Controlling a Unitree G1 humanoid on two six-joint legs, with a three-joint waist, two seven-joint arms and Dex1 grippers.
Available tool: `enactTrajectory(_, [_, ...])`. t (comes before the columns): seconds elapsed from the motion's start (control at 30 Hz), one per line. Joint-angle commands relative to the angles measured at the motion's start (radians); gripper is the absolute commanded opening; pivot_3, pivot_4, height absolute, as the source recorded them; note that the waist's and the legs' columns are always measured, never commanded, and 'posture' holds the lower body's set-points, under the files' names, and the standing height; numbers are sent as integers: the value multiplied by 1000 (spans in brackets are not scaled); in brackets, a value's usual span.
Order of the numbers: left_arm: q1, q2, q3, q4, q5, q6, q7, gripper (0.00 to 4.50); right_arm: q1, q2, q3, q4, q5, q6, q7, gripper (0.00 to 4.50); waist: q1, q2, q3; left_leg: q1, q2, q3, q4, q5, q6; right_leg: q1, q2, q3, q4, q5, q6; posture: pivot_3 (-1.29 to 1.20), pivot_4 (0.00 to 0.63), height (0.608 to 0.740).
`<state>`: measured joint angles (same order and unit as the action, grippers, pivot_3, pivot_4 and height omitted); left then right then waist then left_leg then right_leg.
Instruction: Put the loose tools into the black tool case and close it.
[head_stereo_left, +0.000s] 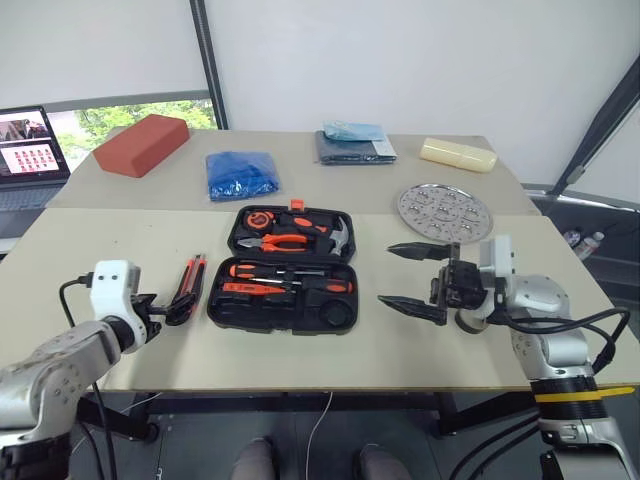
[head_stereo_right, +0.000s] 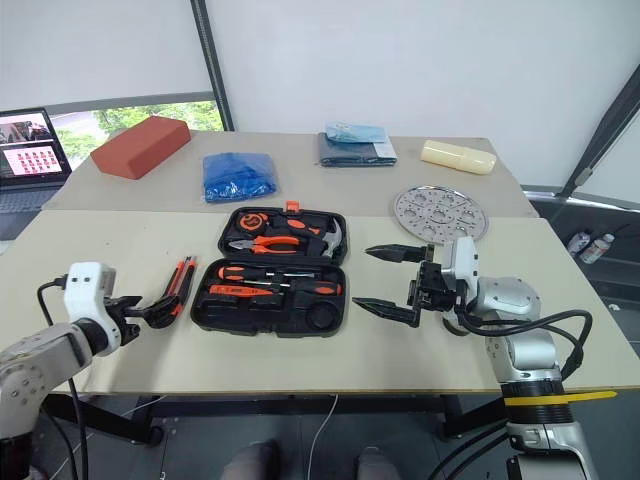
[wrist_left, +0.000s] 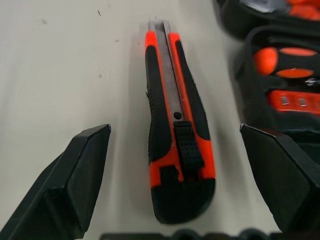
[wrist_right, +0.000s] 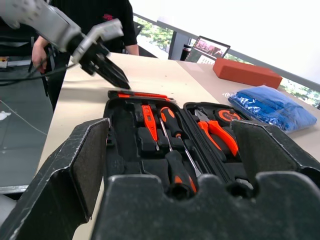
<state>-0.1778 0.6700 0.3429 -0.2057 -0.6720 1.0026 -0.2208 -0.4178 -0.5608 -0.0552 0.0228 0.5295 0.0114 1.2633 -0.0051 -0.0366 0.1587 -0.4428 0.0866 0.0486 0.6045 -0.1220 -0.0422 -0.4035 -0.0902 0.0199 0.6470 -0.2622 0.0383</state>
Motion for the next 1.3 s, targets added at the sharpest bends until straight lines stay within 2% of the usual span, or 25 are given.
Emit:
enactTrajectory(0.03, [-51,3,-74,95,71,-51,-53,4439,-11,-8,-14,-55,29,22,-2,4500,1,0,0,0,0,0,0,0,-1,0,0,0,0,0,0,0,150,740])
enactTrajectory(0.13, [-98,-5,-98,173,111,-98,-89,3715,-11,-11,-14,-62,33,35,2,4500,8,0,0,1,0,0,1,-3,-5,1,-1,0,0,1,0,0,150,740])
enactTrajectory(0.3, [-101,37,-68,260,166,-257,-210,1809,-5,-14,-15,-79,35,57,2,4500,16,0,0,1,0,0,2,-3,-6,1,-1,0,0,1,-1,0,150,740])
enactTrajectory(0.4, [-79,108,-22,315,185,-444,-387,1795,11,-25,-24,-91,36,68,4,4500,15,0,0,0,0,0,2,-3,-6,-1,-1,0,0,1,-1,0,150,740])
enactTrajectory(0.5, [-59,192,-36,375,209,-736,-696,1795,28,-42,-37,-98,38,76,4,4500,12,-1,0,-3,0,1,1,-3,-6,-3,-1,-1,-1,2,-2,0,150,740])
enactTrajectory(0.6, [-113,267,-123,428,242,-893,-953,1795,49,-73,-51,-99,39,82,15,4500,18,0,1,-4,0,1,-1,-3,-6,-4,-2,-2,-3,1,-3,0,150,740])
enactTrajectory(0.77, [-260,262,-293,439,283,-1032,-1243,1795,106,-154,-47,-117,39,116,75,4500,33,1,2,-6,0,2,1,-3,-6,-2,-3,-3,-5,-1,-6,0,150,740])
enactTrajectory(0.87, [-361,220,-416,489,388,-1105,-1296,1795,134,-170,-54,-131,38,113,69,4500,30,1,2,-9,0,2,4,-2,-5,-3,-3,-3,-5,-1,-5,0,150,740])
enactTrajectory(0.97, [-425,178,-481,552,464,-1161,-1302,1795,146,-172,-64,-138,32,104,53,4500,22,1,2,-9,0,1,5,2,1,-3,-2,-3,-4,1,-1,0,150,740])
enactTrajectory(1.3, [-513,116,-560,727,608,-1299,-1267,1795,179,-175,-97,-181,47,116,15,4500,16,1,2,-9,0,0,6,3,4,-2,-1,-2,-2,2,4,0,150,740])
